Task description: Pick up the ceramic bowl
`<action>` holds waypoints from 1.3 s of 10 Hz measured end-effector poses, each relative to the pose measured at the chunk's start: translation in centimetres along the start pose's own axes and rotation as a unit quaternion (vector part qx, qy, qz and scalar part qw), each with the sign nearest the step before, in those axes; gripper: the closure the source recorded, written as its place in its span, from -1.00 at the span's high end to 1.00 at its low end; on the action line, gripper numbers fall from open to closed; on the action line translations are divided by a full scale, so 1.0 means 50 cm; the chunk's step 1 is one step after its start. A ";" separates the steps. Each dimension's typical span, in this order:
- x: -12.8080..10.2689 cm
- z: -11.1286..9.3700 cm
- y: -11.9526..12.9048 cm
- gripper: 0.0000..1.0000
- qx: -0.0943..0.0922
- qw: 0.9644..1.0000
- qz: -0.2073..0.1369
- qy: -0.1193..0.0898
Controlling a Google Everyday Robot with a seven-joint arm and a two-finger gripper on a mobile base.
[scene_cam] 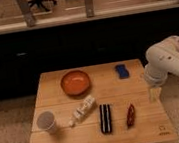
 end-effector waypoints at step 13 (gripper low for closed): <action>0.000 -0.001 0.000 0.60 0.000 1.000 0.000 0.000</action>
